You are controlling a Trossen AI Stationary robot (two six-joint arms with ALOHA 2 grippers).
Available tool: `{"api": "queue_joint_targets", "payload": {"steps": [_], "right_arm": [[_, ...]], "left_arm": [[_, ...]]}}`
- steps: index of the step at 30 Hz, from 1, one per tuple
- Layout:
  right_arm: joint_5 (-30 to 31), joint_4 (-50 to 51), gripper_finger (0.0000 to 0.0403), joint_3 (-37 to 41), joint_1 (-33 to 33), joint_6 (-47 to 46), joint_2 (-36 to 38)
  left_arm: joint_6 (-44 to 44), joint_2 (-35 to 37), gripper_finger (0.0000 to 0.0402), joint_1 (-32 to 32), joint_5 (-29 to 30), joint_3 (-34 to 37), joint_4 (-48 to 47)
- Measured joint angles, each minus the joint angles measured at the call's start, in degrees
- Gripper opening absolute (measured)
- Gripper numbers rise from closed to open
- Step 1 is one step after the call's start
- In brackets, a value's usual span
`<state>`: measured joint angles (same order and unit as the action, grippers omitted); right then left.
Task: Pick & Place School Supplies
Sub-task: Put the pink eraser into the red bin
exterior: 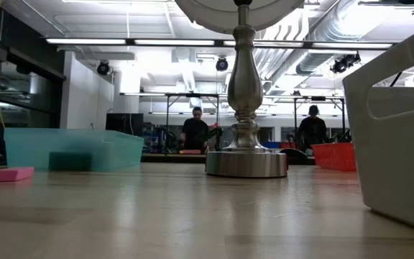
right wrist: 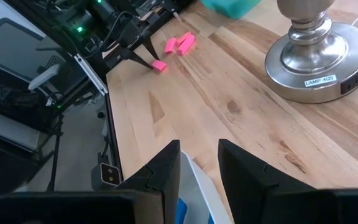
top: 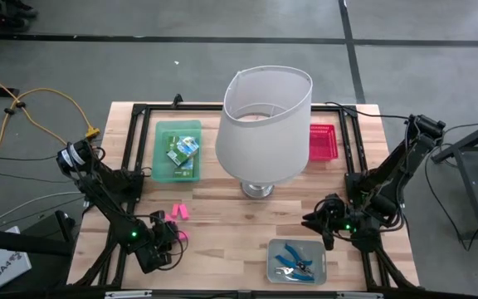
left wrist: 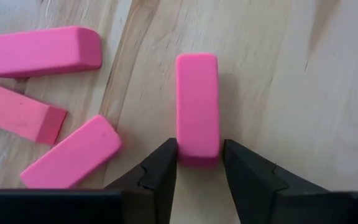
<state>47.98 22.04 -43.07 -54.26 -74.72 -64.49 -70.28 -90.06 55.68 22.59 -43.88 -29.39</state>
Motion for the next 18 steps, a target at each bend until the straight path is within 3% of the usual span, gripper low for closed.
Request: {"api": "queue_joint_targets", "payload": {"steps": [8, 18], "right_arm": [[-0.10, 0.00, 0.0100, 0.00, 0.00, 0.00, 0.00], [0.04, -0.02, 0.0100, 0.00, 0.00, 1.07, 0.00]], "left_arm": [[-0.13, -0.04, 0.0073, -0.02, 0.22, 0.00, 0.22], [1.17, 0.00, 0.0067, 0.10, 0.86, 0.00, 0.29]]}}
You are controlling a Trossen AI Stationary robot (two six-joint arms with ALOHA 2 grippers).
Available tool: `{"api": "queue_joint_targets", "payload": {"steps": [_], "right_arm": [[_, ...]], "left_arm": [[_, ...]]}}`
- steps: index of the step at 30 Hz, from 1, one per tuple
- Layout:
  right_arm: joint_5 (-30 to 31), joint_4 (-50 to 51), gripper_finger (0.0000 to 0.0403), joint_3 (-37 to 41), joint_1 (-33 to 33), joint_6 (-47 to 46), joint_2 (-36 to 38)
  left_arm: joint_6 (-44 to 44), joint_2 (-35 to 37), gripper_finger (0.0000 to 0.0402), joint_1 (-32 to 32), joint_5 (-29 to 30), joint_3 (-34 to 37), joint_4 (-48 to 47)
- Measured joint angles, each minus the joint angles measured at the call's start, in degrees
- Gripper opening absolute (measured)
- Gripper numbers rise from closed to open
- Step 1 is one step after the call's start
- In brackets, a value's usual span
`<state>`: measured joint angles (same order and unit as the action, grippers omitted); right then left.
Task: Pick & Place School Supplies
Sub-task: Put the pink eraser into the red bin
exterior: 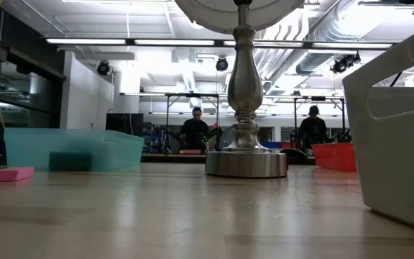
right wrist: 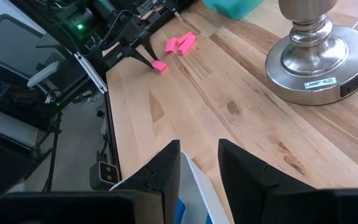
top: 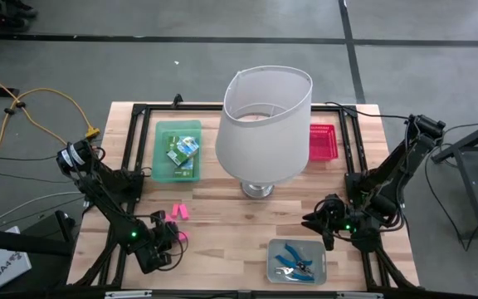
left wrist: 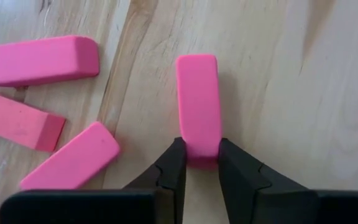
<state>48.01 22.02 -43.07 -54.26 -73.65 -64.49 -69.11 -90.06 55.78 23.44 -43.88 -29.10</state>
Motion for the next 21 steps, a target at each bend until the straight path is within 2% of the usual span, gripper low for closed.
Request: {"api": "queue_joint_targets", "payload": {"steps": [6, 11, 17, 21], "right_arm": [[0.02, -0.42, 0.0100, 0.00, 0.00, 0.00, -0.01], [0.04, -2.08, 0.0100, 0.00, 0.00, 0.60, -0.01], [-0.12, -9.47, 0.0100, -0.02, 0.00, 7.17, -0.02], [-0.39, -14.39, 0.0100, -0.04, 0.02, 12.66, -0.28]], "left_arm": [[0.32, 0.70, 0.0066, 0.16, 2.30, 0.07, 0.68], [4.74, 1.58, 0.0065, 0.00, 5.79, 0.07, 4.05], [10.37, 1.64, 0.0065, -2.19, 7.14, 0.07, 9.25], [17.29, 1.68, 0.0065, -4.43, 8.86, 0.07, 14.52]]}}
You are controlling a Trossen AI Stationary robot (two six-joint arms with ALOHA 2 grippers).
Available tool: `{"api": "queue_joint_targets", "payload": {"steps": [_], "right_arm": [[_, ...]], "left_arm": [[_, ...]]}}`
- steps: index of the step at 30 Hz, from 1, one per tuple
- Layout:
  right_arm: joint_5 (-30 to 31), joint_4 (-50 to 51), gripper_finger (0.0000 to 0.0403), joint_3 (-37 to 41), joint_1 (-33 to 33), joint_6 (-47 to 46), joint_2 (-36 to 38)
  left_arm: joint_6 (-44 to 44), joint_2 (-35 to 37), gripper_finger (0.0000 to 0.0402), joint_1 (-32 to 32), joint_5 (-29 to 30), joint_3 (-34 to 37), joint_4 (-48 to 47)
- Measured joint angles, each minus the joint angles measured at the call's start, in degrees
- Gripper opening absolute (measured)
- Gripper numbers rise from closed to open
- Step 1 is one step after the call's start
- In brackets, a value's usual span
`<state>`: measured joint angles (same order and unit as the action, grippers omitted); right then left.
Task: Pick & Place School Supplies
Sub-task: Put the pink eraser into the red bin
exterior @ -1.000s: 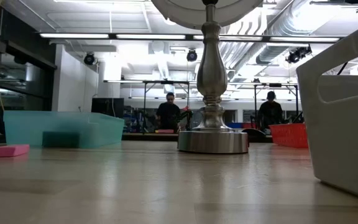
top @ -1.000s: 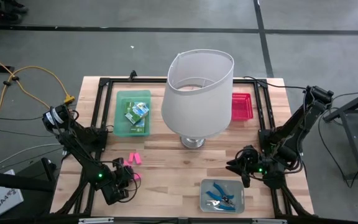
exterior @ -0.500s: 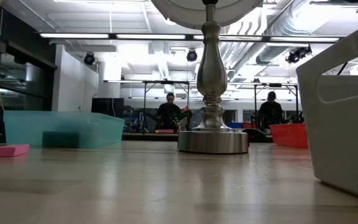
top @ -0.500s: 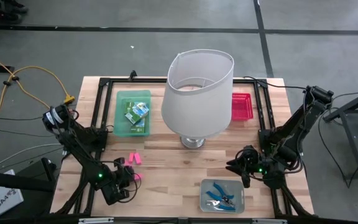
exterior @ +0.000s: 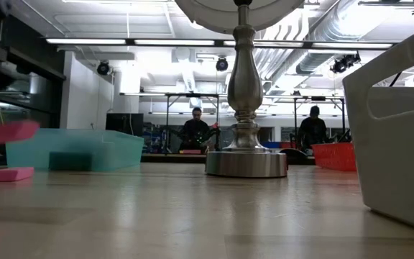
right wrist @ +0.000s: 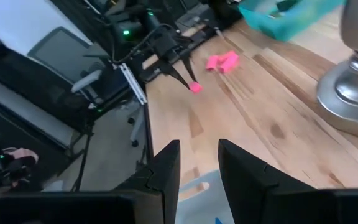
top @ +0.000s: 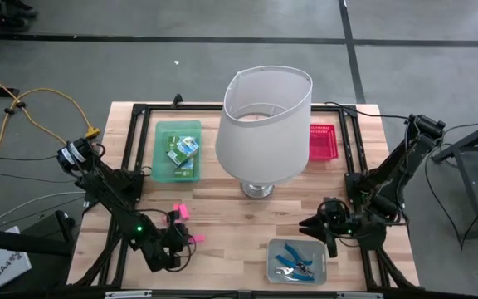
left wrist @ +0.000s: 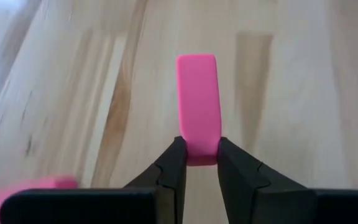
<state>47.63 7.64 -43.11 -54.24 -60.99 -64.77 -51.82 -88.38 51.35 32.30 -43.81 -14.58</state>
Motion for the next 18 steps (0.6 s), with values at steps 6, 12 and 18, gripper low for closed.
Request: {"api": "queue_joint_targets", "payload": {"steps": [6, 12, 18], "right_arm": [[-1.67, -4.11, 0.0100, 0.00, 0.24, 2.78, -1.79], [-8.97, -8.94, 0.0100, 0.00, 3.98, 3.34, -5.88], [-19.06, -20.34, 0.0100, 0.00, 9.33, 7.22, -11.11]], "left_arm": [[11.53, 0.04, 0.0065, -3.75, 0.97, 0.00, 8.79], [24.96, 0.07, 0.0065, -7.09, 0.96, 0.00, 20.86], [32.14, 0.11, 0.0065, -9.36, 0.96, -0.02, 26.95]]}}
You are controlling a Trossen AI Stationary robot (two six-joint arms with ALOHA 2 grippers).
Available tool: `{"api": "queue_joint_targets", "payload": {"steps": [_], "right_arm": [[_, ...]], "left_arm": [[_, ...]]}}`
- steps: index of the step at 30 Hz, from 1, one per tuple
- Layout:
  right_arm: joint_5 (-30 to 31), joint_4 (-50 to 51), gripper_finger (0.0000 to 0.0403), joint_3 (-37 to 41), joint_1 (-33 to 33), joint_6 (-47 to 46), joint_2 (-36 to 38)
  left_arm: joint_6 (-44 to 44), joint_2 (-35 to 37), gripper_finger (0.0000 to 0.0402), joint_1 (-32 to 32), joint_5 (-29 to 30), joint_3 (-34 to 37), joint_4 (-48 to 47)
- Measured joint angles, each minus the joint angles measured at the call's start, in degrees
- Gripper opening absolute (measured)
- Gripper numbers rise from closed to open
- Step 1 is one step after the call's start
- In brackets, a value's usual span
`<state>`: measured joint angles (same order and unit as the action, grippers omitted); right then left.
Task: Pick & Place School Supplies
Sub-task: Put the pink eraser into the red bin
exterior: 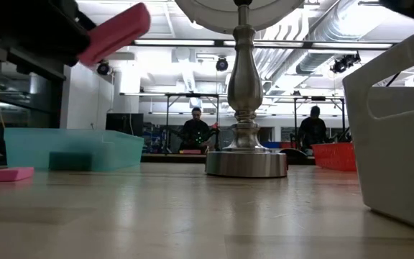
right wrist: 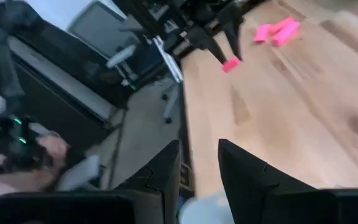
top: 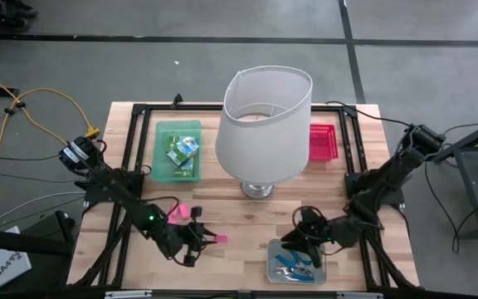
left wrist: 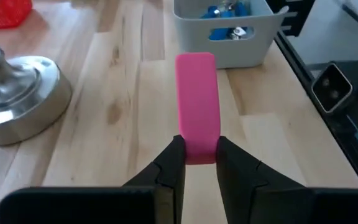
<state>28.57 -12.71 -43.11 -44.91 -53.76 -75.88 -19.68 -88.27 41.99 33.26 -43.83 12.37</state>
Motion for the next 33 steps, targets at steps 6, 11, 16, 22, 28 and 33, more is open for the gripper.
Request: {"api": "queue_joint_targets", "payload": {"steps": [6, 11, 16, 22, 28, 33], "right_arm": [[-5.61, -6.54, 0.0100, 0.00, 5.56, -7.16, -3.28], [-10.96, -6.22, 0.0100, 0.00, 9.59, -16.23, -4.76], [-10.46, -8.57, 0.0100, 0.00, 12.22, -18.20, -5.65], [-10.53, -9.94, 0.0100, 0.00, 16.48, -18.01, -6.10], [-10.56, -7.42, 0.0100, 0.02, 19.39, -18.15, -6.11], [-9.79, -6.79, 0.0100, 0.04, 20.37, -18.14, -6.11]], "left_arm": [[2.18, 0.00, 0.0065, -0.74, 4.13, 0.00, 0.18], [5.91, 0.00, 0.0065, -0.72, 9.67, 0.00, 0.14], [9.52, 0.00, 0.0065, -1.27, 12.71, -0.02, 0.17], [15.13, 0.02, 0.0065, -3.81, 11.63, -0.02, 1.85], [18.73, 0.02, 0.0065, -6.46, 9.25, -0.02, 4.69], [18.86, 0.04, 0.0065, -8.73, 6.38, -0.02, 5.66]]}}
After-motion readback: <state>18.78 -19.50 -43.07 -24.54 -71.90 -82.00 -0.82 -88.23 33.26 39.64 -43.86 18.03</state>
